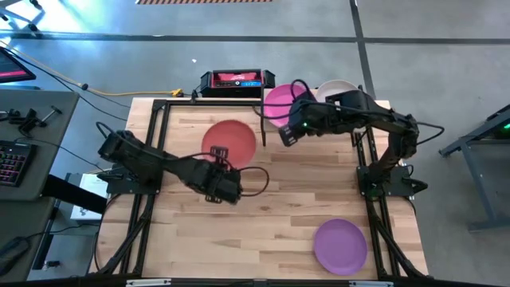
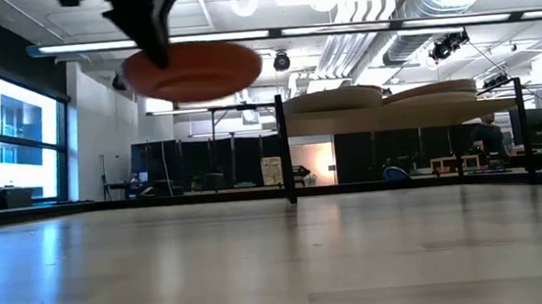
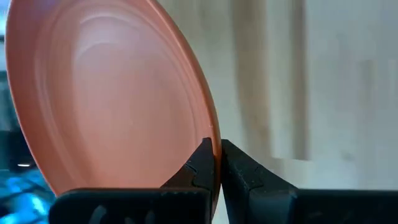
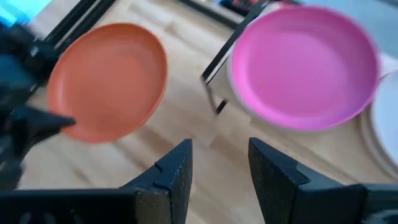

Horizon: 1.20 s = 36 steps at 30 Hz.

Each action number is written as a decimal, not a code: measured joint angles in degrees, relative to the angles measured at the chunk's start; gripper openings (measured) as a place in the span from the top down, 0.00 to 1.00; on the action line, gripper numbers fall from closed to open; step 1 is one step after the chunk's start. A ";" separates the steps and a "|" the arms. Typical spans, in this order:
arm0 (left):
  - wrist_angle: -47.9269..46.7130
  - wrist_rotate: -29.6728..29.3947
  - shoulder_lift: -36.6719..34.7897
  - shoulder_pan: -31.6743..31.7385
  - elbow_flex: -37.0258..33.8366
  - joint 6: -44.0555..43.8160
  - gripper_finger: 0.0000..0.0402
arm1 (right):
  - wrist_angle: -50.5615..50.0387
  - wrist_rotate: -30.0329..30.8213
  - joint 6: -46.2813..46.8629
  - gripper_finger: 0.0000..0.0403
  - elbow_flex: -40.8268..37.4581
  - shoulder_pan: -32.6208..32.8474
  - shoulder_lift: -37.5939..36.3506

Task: Place and stack plates onto a shelf
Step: Stack the orange plate on top of the pink plate on the shelf

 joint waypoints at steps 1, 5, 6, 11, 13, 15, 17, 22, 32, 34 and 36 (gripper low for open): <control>-0.06 -1.48 0.00 0.50 0.55 1.44 0.99 | 0.08 1.03 0.07 0.67 0.00 -0.42 0.00; 1.17 -6.41 0.00 3.07 2.06 8.08 0.99 | 1.18 4.07 -0.37 0.67 0.01 -2.41 0.00; 2.02 -7.00 0.00 3.90 2.16 9.88 0.99 | 1.68 4.35 -0.75 0.67 0.02 -3.08 0.00; 8.00 -7.31 0.00 8.65 2.22 19.78 0.99 | 5.29 4.53 -4.37 0.67 0.02 -6.85 0.00; 10.90 -7.34 0.02 10.59 2.22 23.34 0.99 | 7.42 4.51 -6.47 0.67 0.02 -8.31 0.00; 14.07 -7.33 0.04 12.50 2.22 26.97 0.99 | 9.59 4.46 -8.70 0.67 0.02 -9.88 0.00; 17.05 -7.25 0.04 14.35 2.22 31.17 0.99 | 11.32 3.69 -10.53 0.67 0.02 -11.41 0.00; 24.80 -3.77 0.08 18.77 2.22 41.16 0.99 | 13.08 1.73 -13.45 0.67 0.02 -14.85 0.00; 39.49 4.42 0.09 25.77 2.22 57.25 0.99 | 13.65 1.58 -14.78 0.67 0.02 -18.24 0.00; 41.11 6.73 0.09 26.76 2.22 59.96 0.99 | 14.97 2.52 -15.24 0.67 0.02 -18.29 0.00; 41.99 9.08 0.09 27.61 2.22 62.68 0.99 | 17.21 3.70 -16.82 0.67 0.02 -18.29 -0.03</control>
